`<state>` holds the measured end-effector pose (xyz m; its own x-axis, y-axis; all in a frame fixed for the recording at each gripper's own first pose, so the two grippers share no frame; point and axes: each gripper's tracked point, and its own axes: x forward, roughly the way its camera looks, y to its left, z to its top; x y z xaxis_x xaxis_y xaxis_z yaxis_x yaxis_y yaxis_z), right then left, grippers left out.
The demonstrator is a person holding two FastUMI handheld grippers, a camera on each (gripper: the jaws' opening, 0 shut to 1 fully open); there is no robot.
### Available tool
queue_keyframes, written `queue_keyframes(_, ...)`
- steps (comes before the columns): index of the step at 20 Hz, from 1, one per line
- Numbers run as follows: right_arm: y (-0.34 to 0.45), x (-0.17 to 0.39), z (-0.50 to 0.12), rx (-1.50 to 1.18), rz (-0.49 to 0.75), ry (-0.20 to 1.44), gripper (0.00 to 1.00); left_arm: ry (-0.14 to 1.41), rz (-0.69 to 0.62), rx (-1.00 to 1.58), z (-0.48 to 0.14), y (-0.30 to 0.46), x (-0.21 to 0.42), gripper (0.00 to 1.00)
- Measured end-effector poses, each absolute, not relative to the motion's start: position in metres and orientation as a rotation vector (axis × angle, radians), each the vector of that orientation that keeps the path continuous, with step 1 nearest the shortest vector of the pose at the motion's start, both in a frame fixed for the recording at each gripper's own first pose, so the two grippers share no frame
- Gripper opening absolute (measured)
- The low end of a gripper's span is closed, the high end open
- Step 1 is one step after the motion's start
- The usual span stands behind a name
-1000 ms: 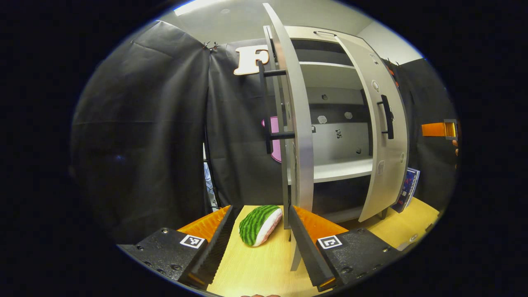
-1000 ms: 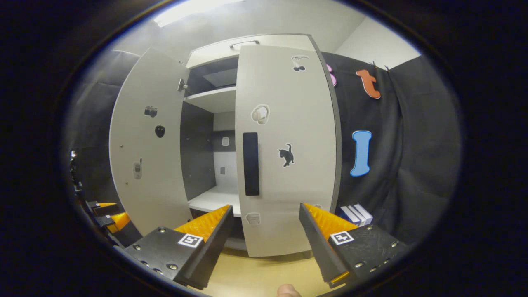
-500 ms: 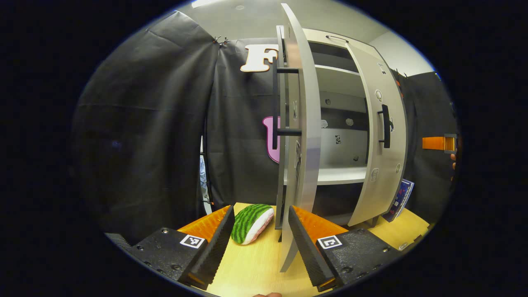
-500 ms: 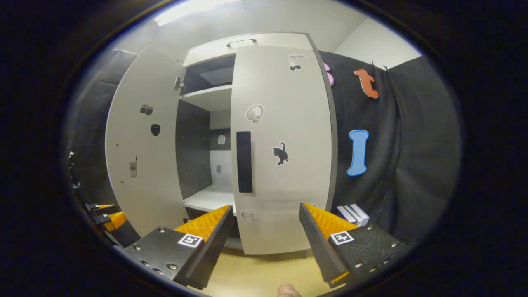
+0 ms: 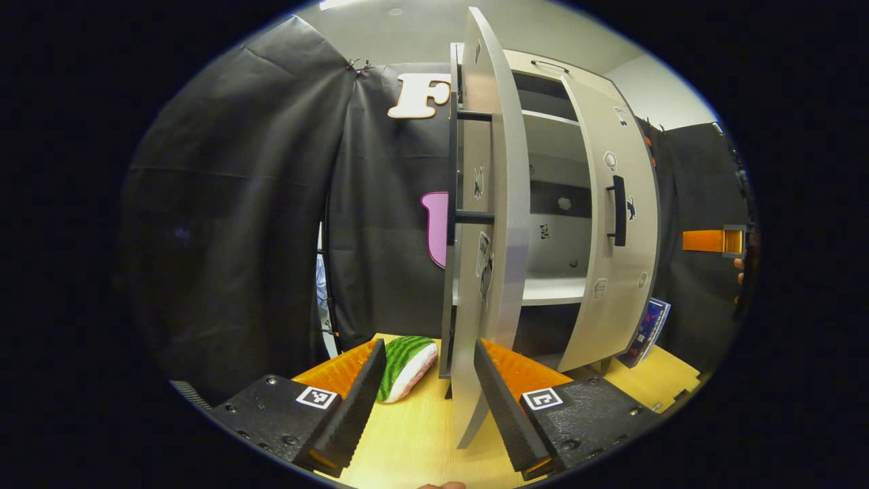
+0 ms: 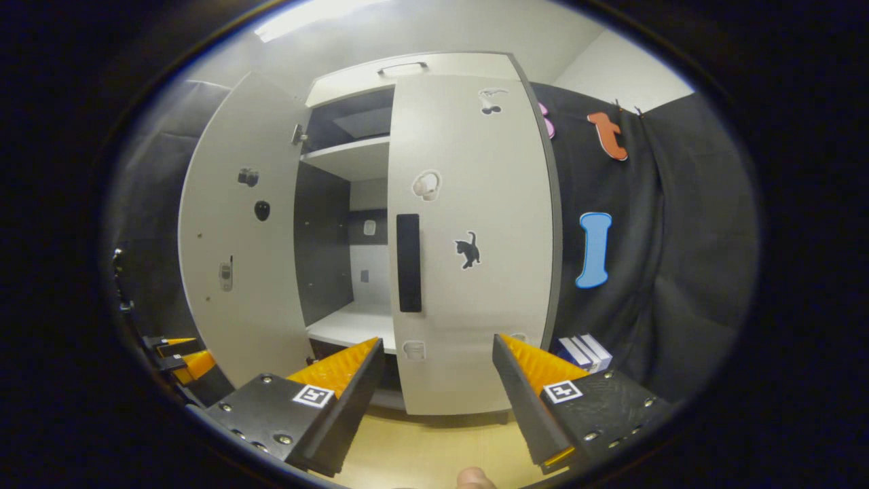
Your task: Grasp the bottle in the cabinet with the left hand and place it on the coaster, then close the right door with the right hand and the left door with the left hand.
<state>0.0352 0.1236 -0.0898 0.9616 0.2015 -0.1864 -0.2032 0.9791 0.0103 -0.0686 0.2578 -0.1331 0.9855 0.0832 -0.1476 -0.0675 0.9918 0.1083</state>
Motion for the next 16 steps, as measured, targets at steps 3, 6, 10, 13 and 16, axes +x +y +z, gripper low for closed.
queue_keyframes(3,0.122,0.034,-0.09,-0.007,0.199,0.191,0.96,0.155,0.06,0.101,-0.134,0.252,-0.069,0.84)
queue_keyframes(6,0.121,0.033,-0.091,-0.006,0.194,0.191,0.96,0.158,0.041,0.107,-0.136,0.245,-0.067,0.84)
queue_keyframes(10,0.118,0.031,-0.091,-0.011,0.183,0.191,0.96,0.162,0.001,0.104,-0.137,0.229,-0.064,0.84)
queue_keyframes(13,0.114,0.03,-0.091,-0.016,0.168,0.191,0.96,0.165,-0.035,0.109,-0.14,0.217,-0.058,0.84)
queue_keyframes(16,0.109,0.029,-0.091,-0.018,0.145,0.189,0.96,0.166,-0.065,0.105,-0.144,0.205,-0.053,0.84)
